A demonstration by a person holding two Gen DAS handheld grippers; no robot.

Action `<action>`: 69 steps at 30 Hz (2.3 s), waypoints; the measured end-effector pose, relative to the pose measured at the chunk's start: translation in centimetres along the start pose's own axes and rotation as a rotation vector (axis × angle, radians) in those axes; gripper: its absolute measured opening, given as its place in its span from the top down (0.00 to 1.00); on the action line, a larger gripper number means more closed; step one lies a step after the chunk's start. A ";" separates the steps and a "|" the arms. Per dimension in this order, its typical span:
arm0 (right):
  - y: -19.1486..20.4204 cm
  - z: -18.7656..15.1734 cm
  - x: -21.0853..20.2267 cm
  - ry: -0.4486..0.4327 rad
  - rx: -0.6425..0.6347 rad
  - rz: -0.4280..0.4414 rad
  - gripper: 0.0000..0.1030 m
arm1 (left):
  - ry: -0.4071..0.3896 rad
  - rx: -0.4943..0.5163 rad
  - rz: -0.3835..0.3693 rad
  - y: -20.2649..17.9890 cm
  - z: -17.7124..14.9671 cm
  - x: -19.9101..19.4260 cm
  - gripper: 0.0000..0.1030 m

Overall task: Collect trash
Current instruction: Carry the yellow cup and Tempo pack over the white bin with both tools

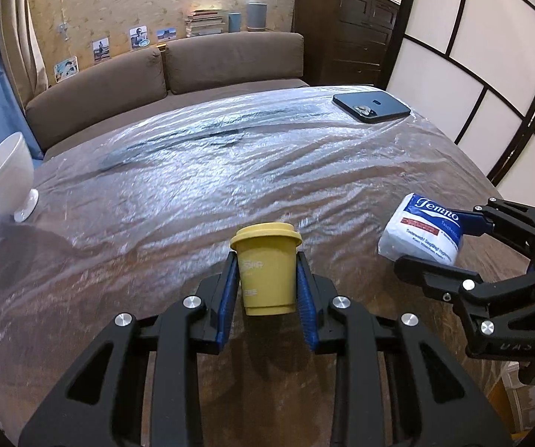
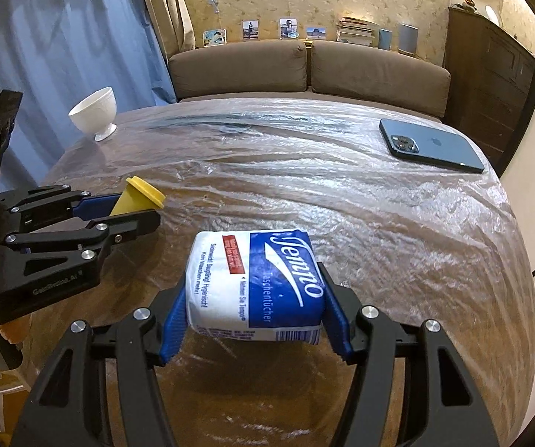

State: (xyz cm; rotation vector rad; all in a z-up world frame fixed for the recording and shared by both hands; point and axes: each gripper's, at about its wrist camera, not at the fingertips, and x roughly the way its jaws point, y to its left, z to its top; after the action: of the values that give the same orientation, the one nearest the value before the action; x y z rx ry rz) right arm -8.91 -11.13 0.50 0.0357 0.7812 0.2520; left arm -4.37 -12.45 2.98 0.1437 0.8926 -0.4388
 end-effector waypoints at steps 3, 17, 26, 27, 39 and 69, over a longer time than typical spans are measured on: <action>0.3 -0.8 -0.2 0.005 0.013 0.002 0.42 | 0.003 -0.011 0.000 0.1 -0.7 -0.4 0.69; 2.3 -2.4 -1.8 0.003 0.007 0.036 0.42 | -0.006 -0.050 -0.005 0.9 -4.1 -3.7 0.69; 3.9 -3.9 -3.2 -0.003 -0.005 0.060 0.42 | -0.009 -0.063 -0.017 0.6 -6.2 -5.5 0.69; 4.0 -4.1 -3.3 -0.001 -0.002 0.063 0.42 | -0.007 -0.069 -0.021 0.6 -6.4 -5.6 0.69; 5.3 -6.2 -4.9 0.015 -0.007 0.108 0.43 | -0.006 -0.084 -0.020 0.3 -8.6 -7.2 0.69; 7.8 -11.1 -8.7 0.051 -0.068 0.170 0.45 | 0.018 -0.077 -0.057 -1.3 -13.7 -11.4 0.69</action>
State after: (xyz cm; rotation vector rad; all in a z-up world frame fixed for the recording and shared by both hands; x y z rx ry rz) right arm -24.27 -6.33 -0.36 0.0313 0.8207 0.4424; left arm -20.98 -5.94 3.42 0.0519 0.9312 -0.4566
